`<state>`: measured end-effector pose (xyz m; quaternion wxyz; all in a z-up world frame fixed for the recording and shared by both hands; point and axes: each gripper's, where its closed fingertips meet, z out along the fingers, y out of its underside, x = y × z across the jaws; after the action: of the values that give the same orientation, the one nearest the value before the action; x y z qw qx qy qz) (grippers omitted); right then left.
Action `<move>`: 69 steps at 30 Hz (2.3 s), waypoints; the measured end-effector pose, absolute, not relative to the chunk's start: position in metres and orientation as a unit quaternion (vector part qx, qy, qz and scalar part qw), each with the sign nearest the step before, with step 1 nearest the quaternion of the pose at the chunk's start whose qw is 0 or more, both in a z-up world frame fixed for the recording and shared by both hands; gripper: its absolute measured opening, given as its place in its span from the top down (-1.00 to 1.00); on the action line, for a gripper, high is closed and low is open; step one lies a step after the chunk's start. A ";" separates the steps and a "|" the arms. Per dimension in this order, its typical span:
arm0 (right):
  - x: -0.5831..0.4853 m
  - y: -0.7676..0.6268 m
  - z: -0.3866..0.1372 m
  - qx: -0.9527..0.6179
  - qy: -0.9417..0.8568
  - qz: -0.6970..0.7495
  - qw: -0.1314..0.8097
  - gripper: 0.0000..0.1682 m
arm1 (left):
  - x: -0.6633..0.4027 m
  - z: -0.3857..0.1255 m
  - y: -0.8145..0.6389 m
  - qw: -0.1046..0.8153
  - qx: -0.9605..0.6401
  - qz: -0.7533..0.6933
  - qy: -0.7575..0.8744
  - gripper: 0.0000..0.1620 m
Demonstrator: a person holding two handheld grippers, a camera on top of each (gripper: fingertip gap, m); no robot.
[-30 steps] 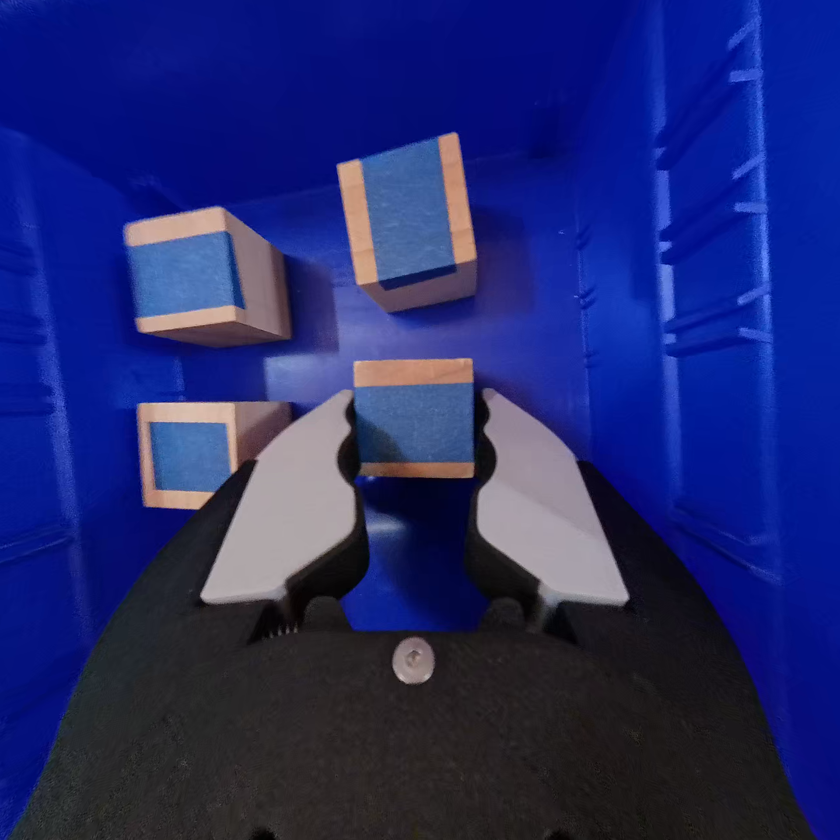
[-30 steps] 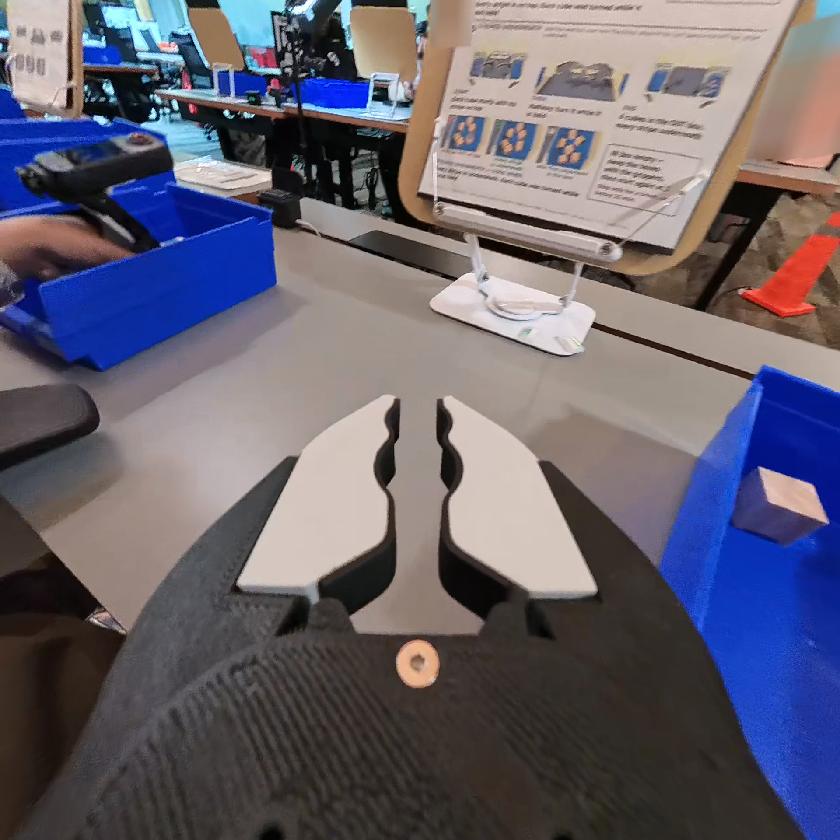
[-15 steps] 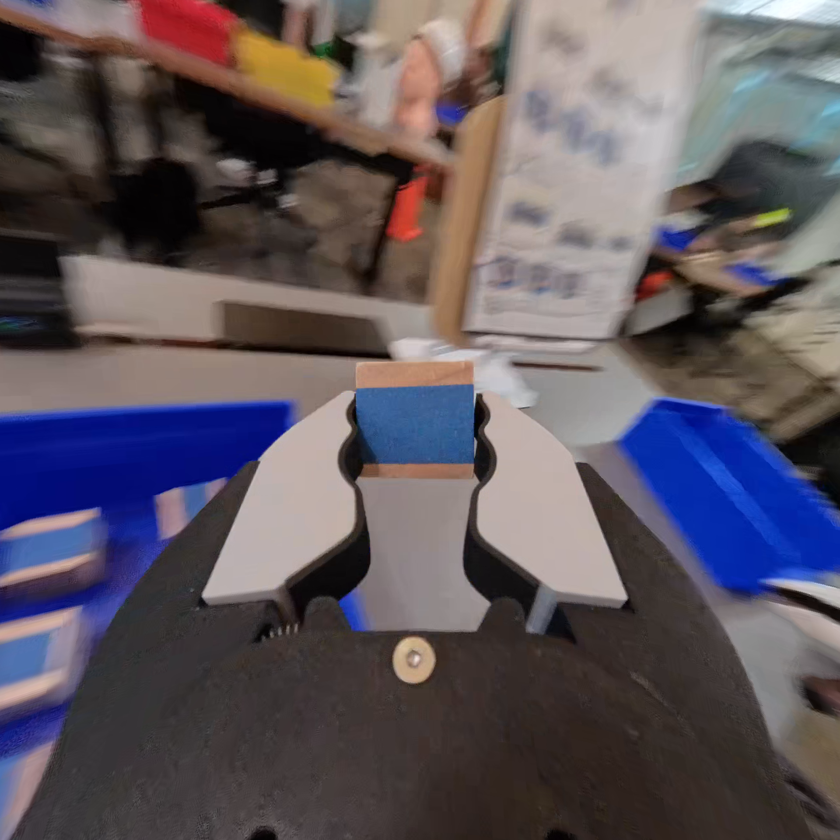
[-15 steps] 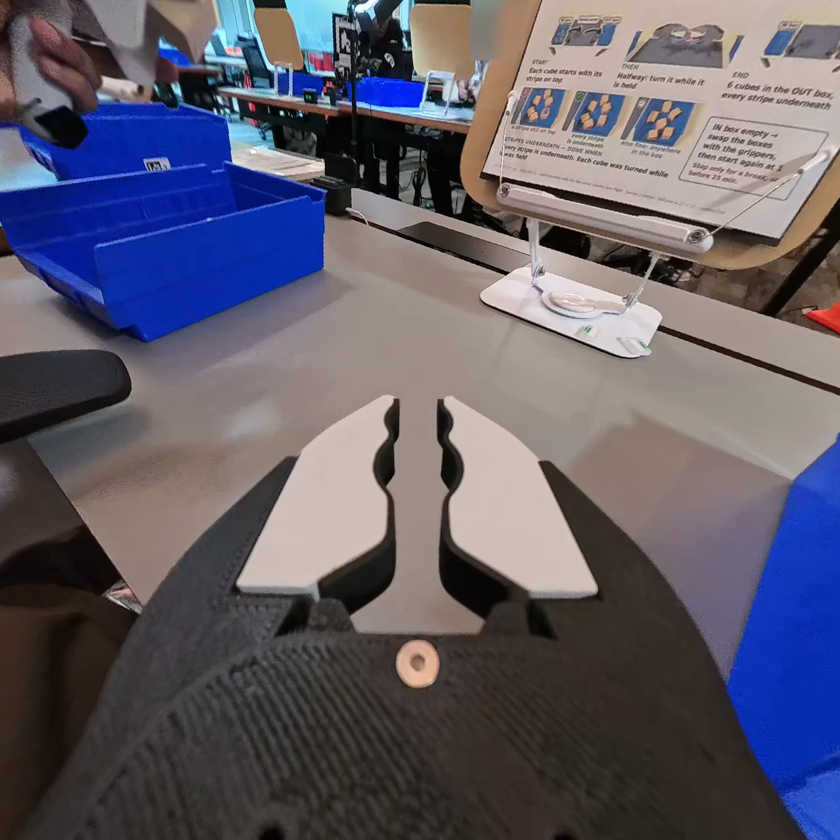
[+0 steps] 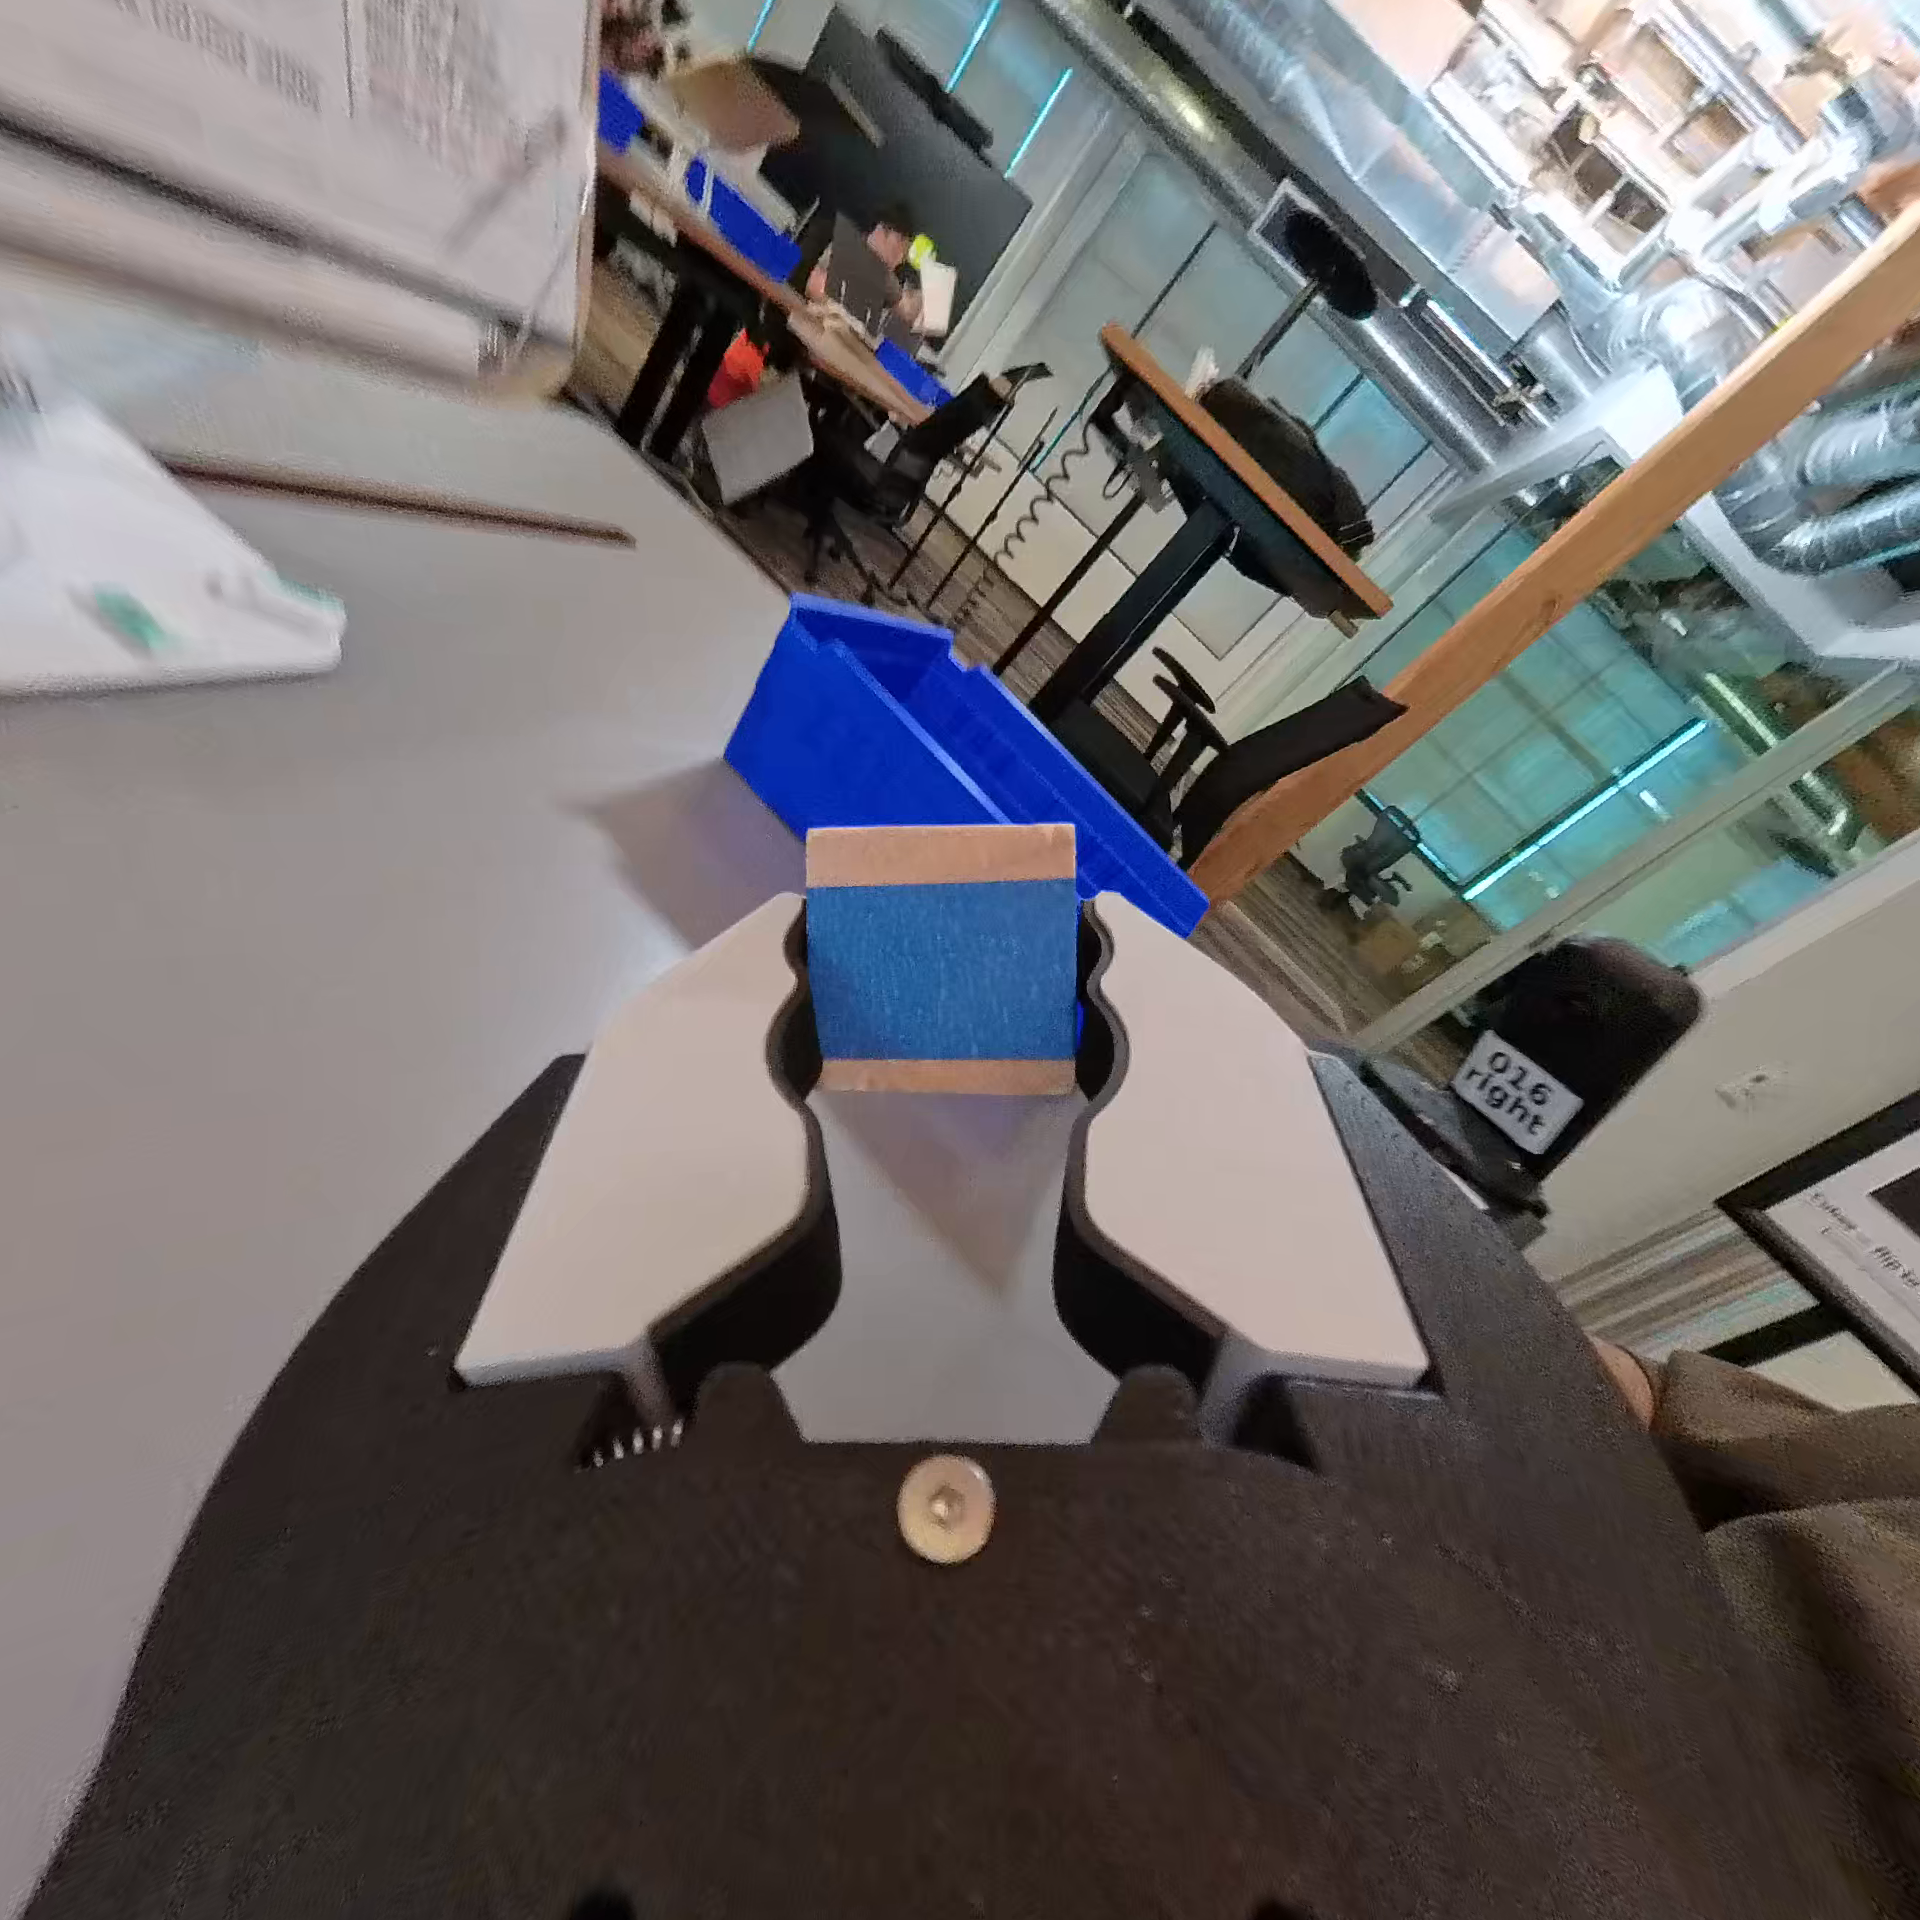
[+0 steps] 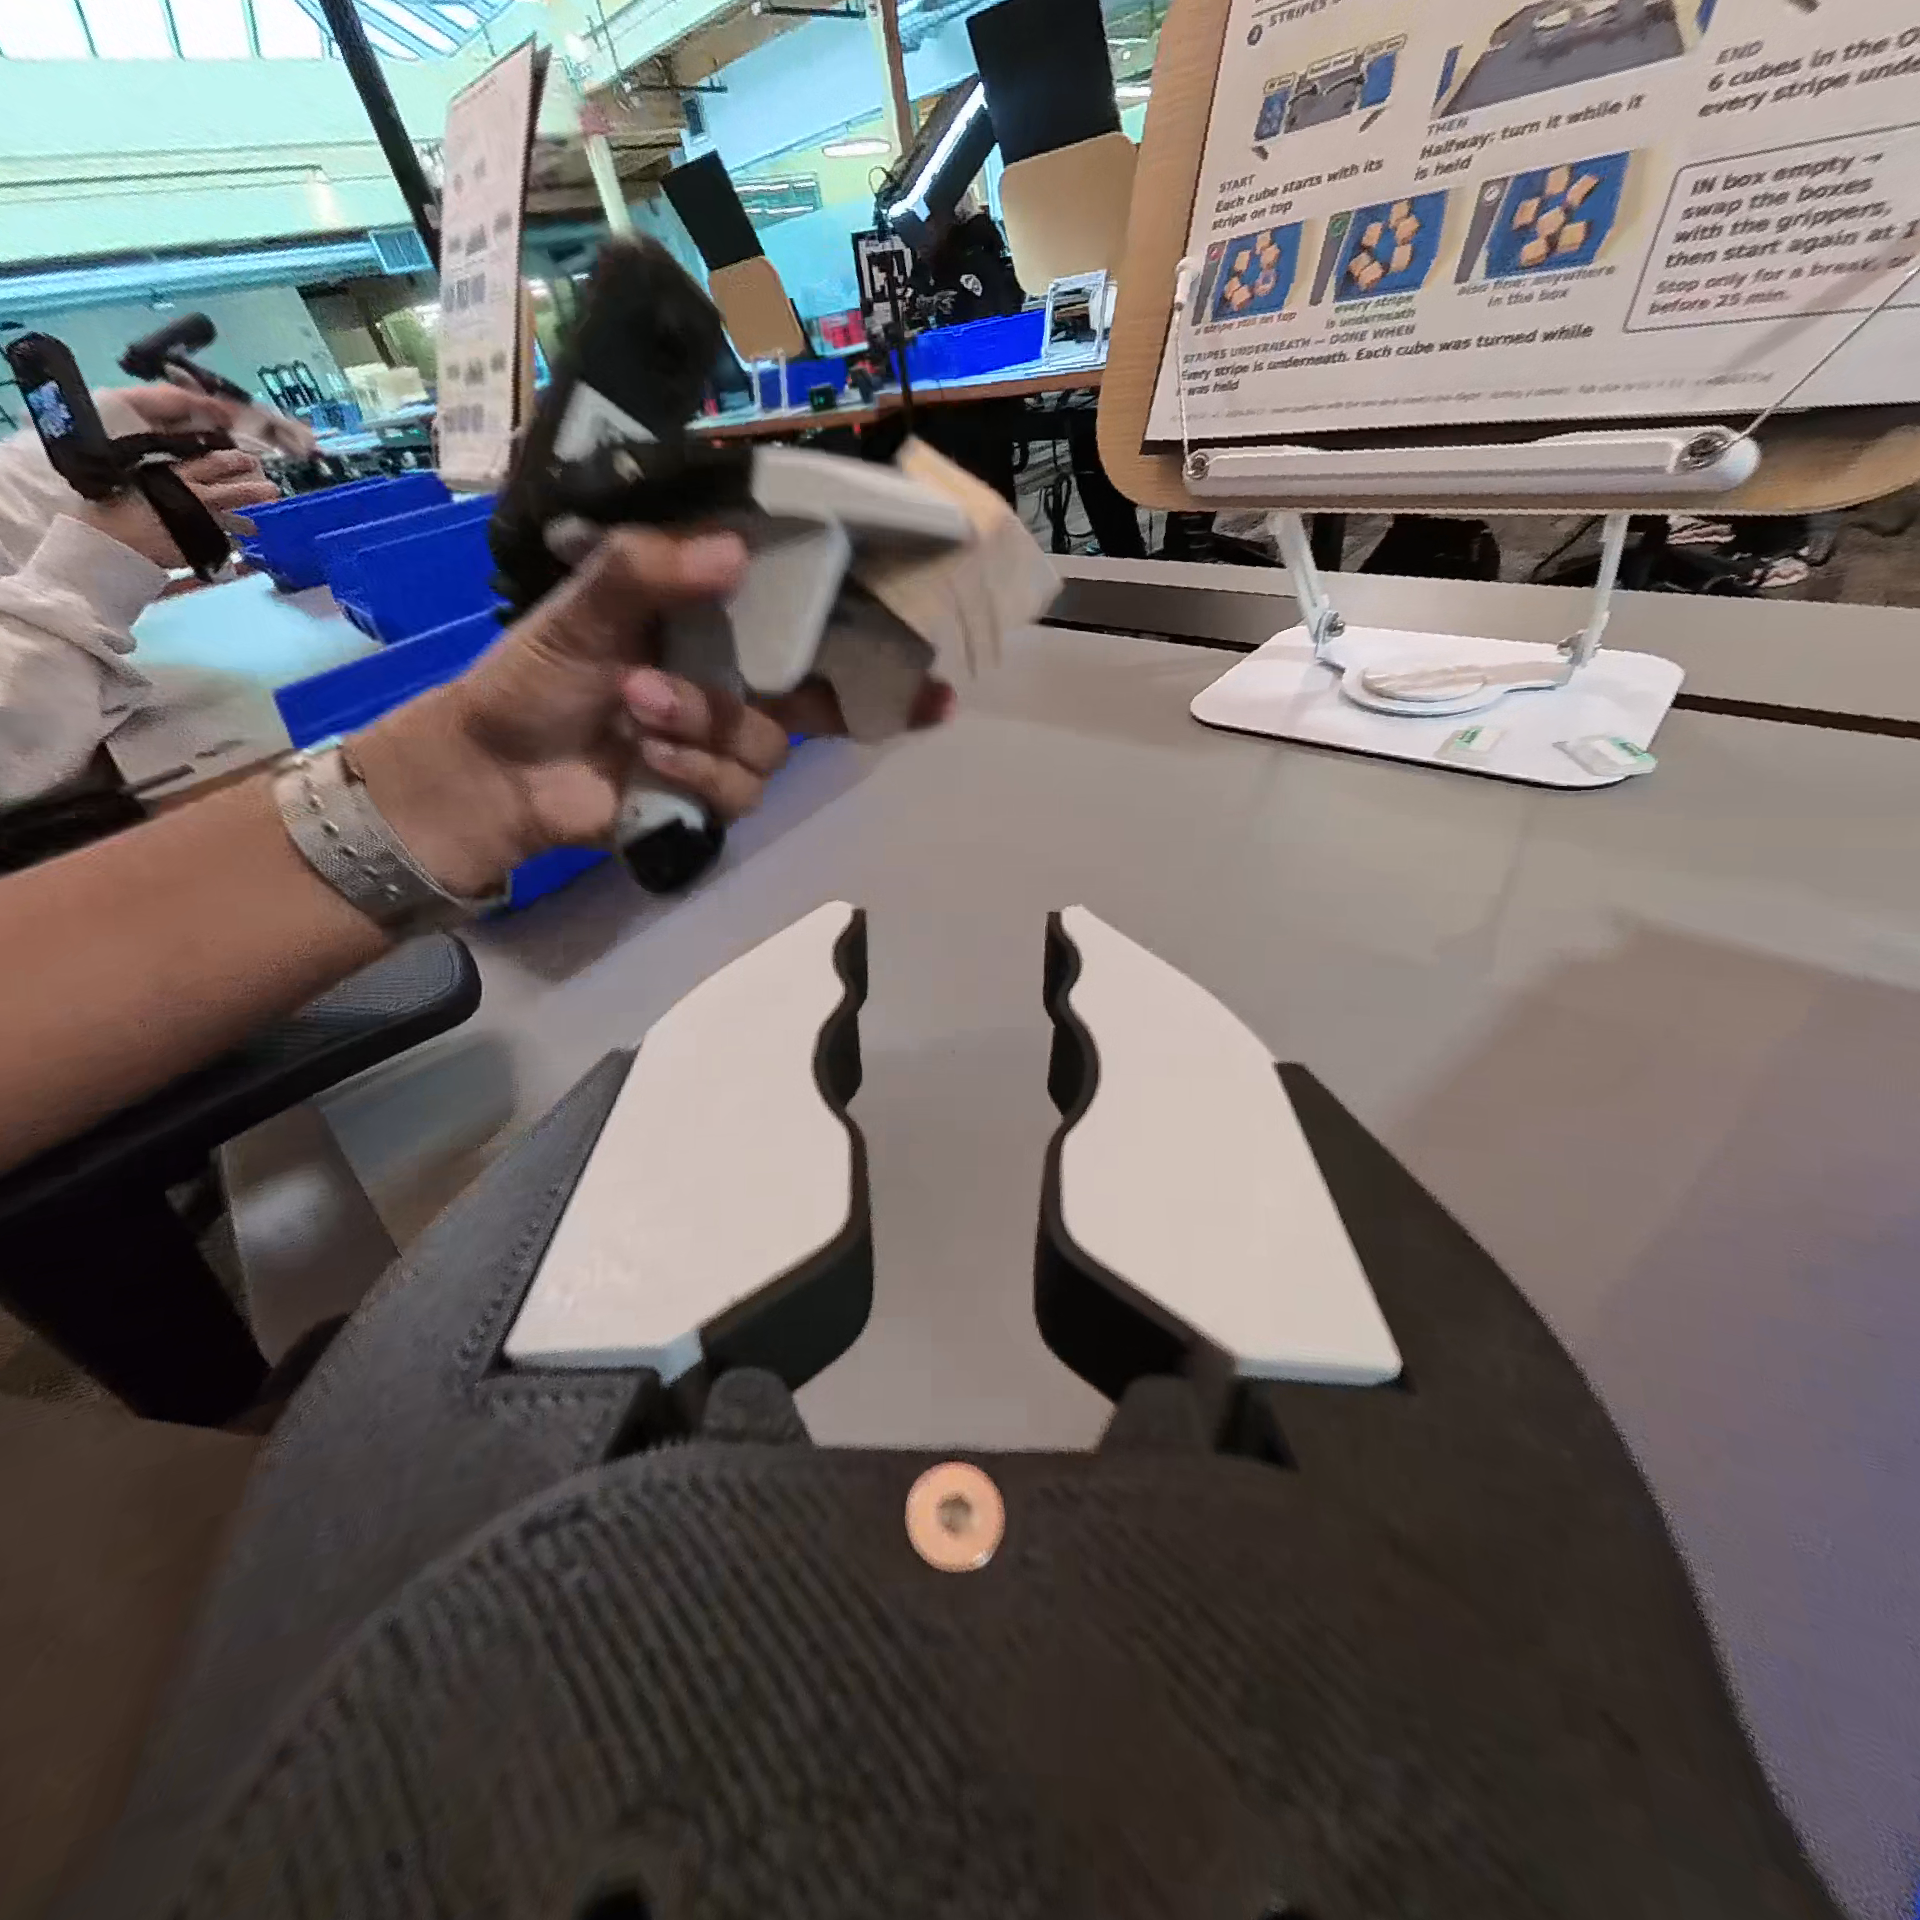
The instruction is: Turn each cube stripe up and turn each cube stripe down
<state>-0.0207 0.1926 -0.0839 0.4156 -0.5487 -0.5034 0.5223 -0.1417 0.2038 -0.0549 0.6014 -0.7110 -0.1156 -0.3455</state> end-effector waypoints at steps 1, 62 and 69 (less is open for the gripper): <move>-0.021 0.191 -0.085 -0.546 -0.509 0.519 0.418 0.60 | -0.139 -0.071 0.209 0.588 -0.712 -0.361 -0.131 0.42; -0.030 0.188 -0.123 -0.540 -0.575 0.441 0.428 0.61 | -0.102 -0.119 0.211 0.501 -0.713 -0.474 -0.125 0.42; -0.030 0.188 -0.124 -0.540 -0.576 0.439 0.429 0.61 | -0.101 -0.119 0.211 0.499 -0.714 -0.475 -0.124 0.42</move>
<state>-0.0298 0.1875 -0.1239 0.4288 -0.5401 -0.5760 0.4389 -0.1013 0.2112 -0.1192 0.4993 -0.7138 -0.1239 -0.4752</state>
